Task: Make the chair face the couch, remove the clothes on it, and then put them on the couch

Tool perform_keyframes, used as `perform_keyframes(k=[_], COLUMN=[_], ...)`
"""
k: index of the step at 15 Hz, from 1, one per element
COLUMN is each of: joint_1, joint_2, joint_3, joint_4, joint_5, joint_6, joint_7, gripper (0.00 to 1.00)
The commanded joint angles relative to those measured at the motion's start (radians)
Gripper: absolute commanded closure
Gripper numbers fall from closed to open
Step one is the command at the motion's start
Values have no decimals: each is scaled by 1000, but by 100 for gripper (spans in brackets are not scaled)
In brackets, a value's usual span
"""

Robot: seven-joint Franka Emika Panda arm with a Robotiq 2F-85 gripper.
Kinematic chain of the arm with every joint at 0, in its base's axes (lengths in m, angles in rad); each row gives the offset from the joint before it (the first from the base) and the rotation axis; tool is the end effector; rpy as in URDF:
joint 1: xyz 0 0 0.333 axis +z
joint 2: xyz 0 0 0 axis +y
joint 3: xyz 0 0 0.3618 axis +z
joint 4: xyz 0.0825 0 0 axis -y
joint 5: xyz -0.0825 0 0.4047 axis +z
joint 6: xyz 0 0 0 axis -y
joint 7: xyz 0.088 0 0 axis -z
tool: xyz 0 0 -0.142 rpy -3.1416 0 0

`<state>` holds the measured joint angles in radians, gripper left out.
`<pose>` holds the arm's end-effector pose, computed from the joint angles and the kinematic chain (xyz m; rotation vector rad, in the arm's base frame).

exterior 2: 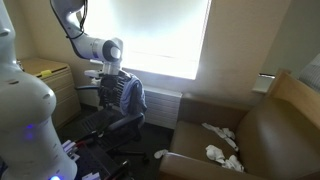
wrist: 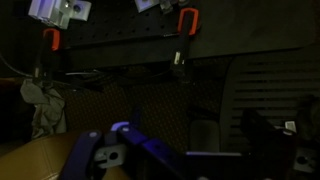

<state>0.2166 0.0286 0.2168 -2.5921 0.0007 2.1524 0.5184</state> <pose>0.3448 0.1604 0.2161 2.8676 -0.1207 -0.6120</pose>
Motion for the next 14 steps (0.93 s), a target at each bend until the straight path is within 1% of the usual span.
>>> perform_keyframes(k=[1,2,6,8,10,11,12,14], joint_1=[17,21,52,70,88,104,101,113], joint_2=[55,82,165,205,229,225,209,214], joint_3=[3,1,-19,-33,-47,-62,-52,-62], joint_4=[-46,-58,-74,-63,-55,-58,-63,-61], joint_5=[-117,-159,-305,-350,-358,-370,-325,-334], joint_6=[159,207,323,387,435,443,411,423], joint_7=[74,79,56,56,62,90,55,64], gripper=[0,0,0,0,0,0,0,0])
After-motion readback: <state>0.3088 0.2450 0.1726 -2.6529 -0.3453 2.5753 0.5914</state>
